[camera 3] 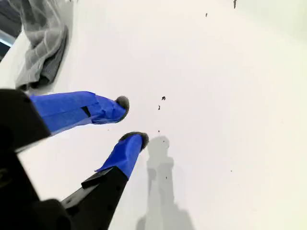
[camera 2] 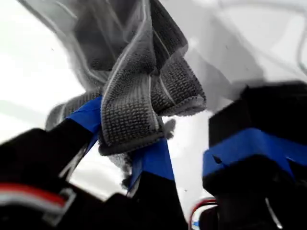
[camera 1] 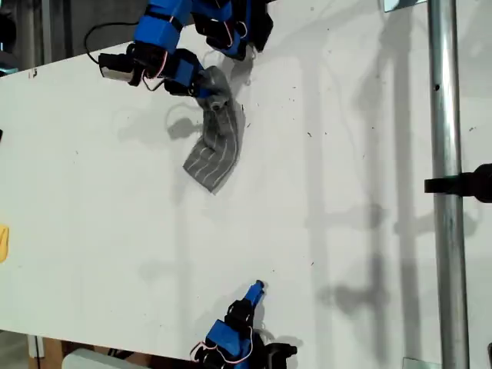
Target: Grasp corners of a towel and fold twice.
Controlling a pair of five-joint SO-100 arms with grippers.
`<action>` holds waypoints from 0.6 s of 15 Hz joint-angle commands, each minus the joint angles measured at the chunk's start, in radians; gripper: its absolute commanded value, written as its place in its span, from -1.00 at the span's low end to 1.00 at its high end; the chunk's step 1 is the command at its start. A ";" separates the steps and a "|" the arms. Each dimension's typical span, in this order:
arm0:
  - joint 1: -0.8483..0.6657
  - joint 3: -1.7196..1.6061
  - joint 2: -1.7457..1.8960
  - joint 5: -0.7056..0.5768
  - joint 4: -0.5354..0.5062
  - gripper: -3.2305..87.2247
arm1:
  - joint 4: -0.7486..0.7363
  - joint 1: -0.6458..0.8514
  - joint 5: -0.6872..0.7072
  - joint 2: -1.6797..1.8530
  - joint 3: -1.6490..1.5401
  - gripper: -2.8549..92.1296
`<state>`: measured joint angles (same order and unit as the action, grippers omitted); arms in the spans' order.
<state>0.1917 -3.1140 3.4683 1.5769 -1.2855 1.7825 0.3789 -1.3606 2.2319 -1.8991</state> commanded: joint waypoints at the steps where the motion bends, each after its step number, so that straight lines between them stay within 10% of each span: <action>1: -0.018 -0.008 0.005 -0.003 -0.012 -0.71 | -0.190 -0.006 0.055 -0.158 0.130 -0.94; 7: -0.028 -0.008 0.005 0.009 -0.012 -0.71 | -0.695 0.041 0.169 -0.750 0.385 -0.92; 9: -0.038 -0.008 0.005 0.017 -0.012 -0.71 | -0.787 0.051 0.176 -0.761 0.405 0.14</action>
<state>0.1779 -3.1140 3.4683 1.5800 -1.2855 1.0523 0.4111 -1.1965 1.4588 -1.5754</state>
